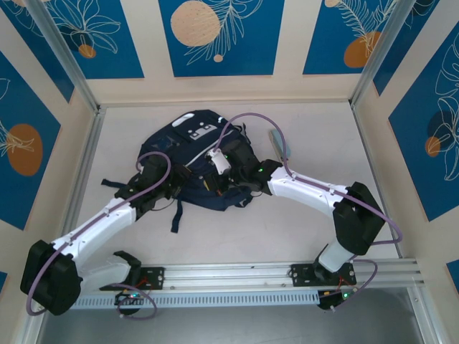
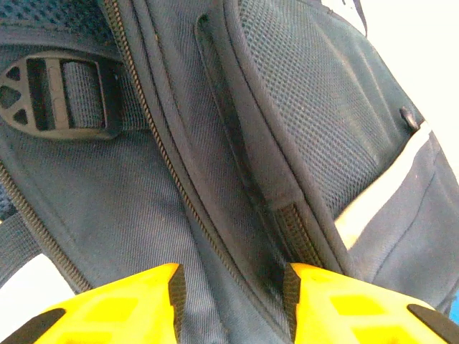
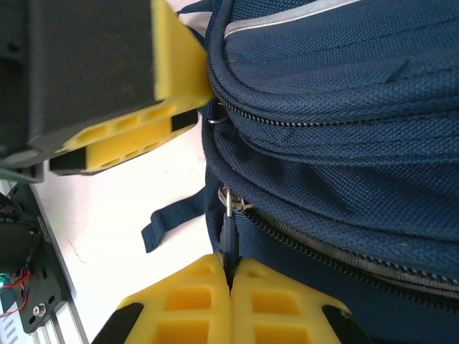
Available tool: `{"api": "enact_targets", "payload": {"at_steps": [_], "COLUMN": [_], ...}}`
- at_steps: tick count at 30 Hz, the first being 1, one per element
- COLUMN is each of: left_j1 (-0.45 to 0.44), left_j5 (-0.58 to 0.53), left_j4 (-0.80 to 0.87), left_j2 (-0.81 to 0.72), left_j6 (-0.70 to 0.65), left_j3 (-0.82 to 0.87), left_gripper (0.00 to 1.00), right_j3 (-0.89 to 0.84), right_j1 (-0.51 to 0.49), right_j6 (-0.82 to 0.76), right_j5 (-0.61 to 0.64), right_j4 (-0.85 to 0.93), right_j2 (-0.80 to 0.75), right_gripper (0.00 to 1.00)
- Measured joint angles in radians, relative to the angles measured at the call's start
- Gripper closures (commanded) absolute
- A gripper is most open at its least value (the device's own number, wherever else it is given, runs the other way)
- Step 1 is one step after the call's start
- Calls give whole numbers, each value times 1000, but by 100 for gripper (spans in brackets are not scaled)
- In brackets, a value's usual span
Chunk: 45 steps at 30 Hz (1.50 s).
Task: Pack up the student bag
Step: Zip the student bag at the center of the table.
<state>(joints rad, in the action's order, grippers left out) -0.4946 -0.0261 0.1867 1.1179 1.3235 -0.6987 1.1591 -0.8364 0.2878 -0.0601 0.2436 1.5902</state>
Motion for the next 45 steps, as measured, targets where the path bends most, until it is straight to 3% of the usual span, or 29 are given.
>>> {"api": "enact_targets", "payload": {"at_steps": [5,12,21,27,30,34,39,45], "left_j1": [26,33,45,49,52,60,136,250], "left_j5": [2,21,18,18,18,3,-36,-78], "left_j4": [-47,-91,-59,-19,18,63,210,414], "left_j2": [47,90,98,101,101,97,56,-24], "left_j6": [15,39,-21,-79,-114,-157,-256,-371], "left_j3": [9,10,7,-18,-41,-50,-57,-105], "left_gripper": [68,100,100,100,100,100,65,48], "right_j3": [5,13,19,18,18,26,78,135], "right_j1": [-7,-26,-44,8,63,92,46,-20], "right_j6": [4,14,74,129,138,109,73,96], "right_j5": [12,72,315,472,476,393,246,68], "right_j4": [20,69,232,313,319,305,287,213], "right_j2": [0,0,-42,-76,-75,-62,14,113], "right_gripper": [100,100,100,100,100,100,100,100]}}
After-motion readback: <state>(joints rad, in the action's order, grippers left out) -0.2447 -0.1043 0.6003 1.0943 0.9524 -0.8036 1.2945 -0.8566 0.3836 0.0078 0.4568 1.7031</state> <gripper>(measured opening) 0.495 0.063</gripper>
